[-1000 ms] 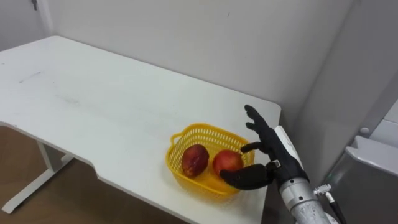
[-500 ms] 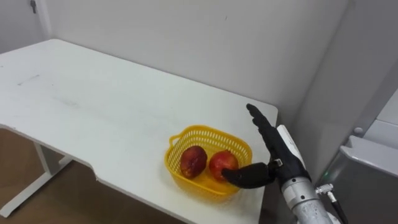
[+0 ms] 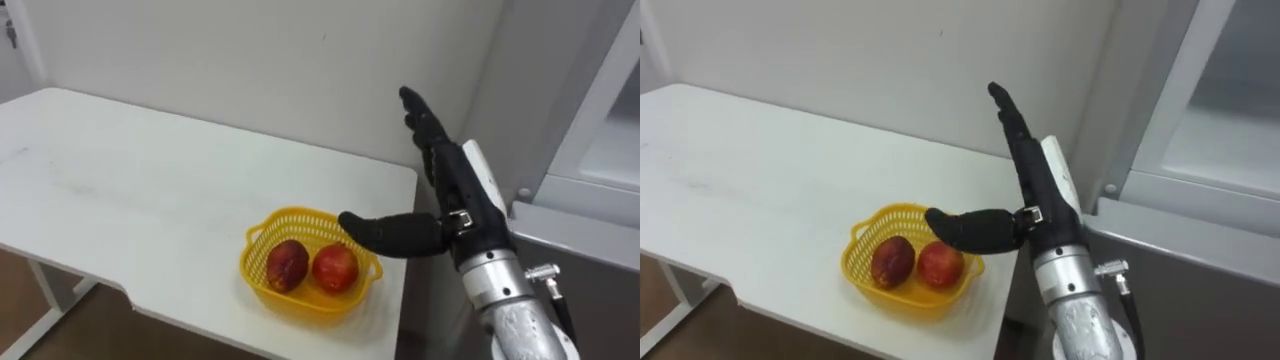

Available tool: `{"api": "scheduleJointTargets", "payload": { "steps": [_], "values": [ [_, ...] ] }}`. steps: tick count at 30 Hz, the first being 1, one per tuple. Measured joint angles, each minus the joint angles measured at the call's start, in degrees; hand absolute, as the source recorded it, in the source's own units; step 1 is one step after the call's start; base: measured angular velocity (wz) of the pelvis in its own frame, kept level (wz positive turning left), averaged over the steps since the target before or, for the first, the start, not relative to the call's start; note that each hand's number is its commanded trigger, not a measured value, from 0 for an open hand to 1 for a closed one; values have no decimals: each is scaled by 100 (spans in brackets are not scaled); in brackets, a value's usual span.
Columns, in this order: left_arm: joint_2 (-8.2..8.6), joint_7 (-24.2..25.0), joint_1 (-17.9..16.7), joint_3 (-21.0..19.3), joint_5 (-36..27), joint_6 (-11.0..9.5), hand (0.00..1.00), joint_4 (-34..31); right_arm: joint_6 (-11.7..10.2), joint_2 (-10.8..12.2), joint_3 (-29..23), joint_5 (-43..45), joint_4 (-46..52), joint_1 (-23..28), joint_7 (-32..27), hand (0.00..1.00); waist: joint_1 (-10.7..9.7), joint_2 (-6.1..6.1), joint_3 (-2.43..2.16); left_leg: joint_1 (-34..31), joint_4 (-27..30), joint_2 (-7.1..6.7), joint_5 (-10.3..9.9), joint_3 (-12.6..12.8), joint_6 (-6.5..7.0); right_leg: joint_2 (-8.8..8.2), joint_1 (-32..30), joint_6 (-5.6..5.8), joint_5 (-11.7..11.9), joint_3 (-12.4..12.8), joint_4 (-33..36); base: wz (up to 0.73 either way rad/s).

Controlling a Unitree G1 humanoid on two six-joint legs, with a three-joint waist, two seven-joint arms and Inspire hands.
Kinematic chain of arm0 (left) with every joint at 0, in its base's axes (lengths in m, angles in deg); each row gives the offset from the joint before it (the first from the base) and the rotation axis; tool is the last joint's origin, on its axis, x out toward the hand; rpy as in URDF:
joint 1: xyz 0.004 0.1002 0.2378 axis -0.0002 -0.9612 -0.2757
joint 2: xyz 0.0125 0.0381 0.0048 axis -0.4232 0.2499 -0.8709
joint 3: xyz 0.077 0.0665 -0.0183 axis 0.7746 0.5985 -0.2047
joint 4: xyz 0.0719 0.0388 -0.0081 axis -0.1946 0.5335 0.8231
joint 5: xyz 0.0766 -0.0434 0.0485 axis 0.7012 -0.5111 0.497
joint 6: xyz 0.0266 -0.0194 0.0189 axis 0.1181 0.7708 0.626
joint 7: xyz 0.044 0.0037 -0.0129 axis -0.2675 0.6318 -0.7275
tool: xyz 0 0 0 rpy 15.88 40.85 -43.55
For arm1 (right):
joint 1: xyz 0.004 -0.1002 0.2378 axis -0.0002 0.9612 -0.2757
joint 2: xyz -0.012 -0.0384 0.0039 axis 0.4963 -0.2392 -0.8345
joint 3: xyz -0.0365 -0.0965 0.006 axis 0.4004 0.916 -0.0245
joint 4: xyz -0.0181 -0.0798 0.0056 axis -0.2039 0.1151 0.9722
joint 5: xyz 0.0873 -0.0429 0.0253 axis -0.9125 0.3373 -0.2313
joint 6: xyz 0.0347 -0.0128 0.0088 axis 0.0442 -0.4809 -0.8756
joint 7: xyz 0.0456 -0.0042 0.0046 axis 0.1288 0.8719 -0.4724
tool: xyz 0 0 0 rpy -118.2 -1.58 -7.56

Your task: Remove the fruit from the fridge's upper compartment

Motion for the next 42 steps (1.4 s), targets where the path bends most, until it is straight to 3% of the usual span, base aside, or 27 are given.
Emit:
{"api": "scheduleJointTargets", "payload": {
  "steps": [1,5,9,11,17,23,26,33,39,42],
  "values": [
    [13,-42,-60,-69,-10,-59,0,19,-65,-1,-43,6,100,38,-8,0,-64,5,-19,8,7,3,0,11,0,1,15,0,0,7,-2,-4],
    [15,-107,-152,-118,-116,-88,0,170,-79,-18,-524,-27,443,40,-146,0,-354,57,-6,135,-21,6,-5,52,6,1,105,2,1,35,-4,-4],
    [45,-111,-172,-123,-144,-93,0,208,-239,-9,-746,-150,865,205,-215,0,-487,117,-7,258,-102,26,-5,197,6,26,136,6,4,171,1,-19],
    [115,-192,-223,-172,-254,-176,0,198,-400,9,-843,-152,1108,530,-215,0,-588,169,-38,325,-200,26,-4,212,6,30,178,7,4,191,0,-7],
    [143,-308,-246,-179,-292,-316,0,206,-410,21,-1141,-124,1436,1430,-324,0,-726,215,-59,377,-231,50,-5,327,4,55,185,7,4,224,-3,-8],
    [127,-331,-428,-177,-288,-383,0,193,-418,97,-1475,17,1685,1786,-708,0,-919,285,-90,405,-242,57,-5,367,2,79,182,7,4,334,-3,-4],
    [128,-330,-518,-166,-292,-387,0,193,-529,100,-1579,195,1768,1801,-853,0,-1045,323,-99,465,-284,63,-5,432,1,89,199,7,4,393,-2,-9],
    [146,-362,-602,-140,-295,-469,0,199,-595,130,-1636,300,1764,2035,-1169,0,-1200,358,-96,552,-351,62,-7,536,2,104,225,7,4,529,8,-10],
    [176,-580,-641,-145,-420,-527,0,189,-612,152,-1796,106,1569,2700,-1179,0,-1184,344,-47,673,-396,64,-8,625,2,114,285,18,-6,603,-17,-6],
    [196,-611,-738,-187,-415,-551,0,188,-598,247,-1842,88,1521,3016,-1172,0,-1194,338,-57,666,-406,65,-15,676,7,127,267,23,-9,670,-43,-10]
  ]
}}
